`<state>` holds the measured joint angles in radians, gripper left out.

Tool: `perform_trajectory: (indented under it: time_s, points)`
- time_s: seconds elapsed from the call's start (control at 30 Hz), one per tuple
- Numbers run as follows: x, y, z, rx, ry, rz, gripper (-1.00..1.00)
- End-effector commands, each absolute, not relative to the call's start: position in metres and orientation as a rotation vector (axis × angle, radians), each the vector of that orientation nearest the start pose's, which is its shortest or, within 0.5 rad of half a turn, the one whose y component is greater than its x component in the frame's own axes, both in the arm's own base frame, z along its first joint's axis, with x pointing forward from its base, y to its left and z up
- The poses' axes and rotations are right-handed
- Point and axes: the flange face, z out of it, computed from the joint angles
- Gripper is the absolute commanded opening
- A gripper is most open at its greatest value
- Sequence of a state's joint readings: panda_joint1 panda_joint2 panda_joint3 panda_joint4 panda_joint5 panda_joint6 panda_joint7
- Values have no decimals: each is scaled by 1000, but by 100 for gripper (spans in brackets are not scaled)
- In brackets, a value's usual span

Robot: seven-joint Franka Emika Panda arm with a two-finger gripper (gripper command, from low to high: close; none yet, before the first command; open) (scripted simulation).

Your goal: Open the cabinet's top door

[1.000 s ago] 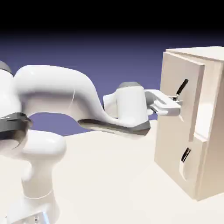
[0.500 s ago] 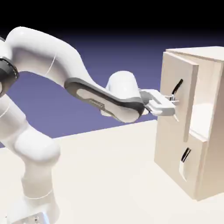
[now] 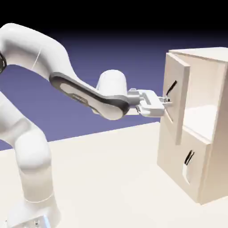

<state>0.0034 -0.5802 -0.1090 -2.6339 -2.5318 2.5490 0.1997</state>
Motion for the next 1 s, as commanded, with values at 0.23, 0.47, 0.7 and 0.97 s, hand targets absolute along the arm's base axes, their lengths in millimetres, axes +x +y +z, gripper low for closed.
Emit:
perform_trajectory:
  time_s: [0.23,0.47,0.7,0.97]
  points:
    - [367,2,463,981,1231,177,-100]
    - [351,38,463,1059,1160,71,-100]
    - [339,81,463,1145,1075,-49,-100]
    - [333,142,463,1255,951,-215,-100]
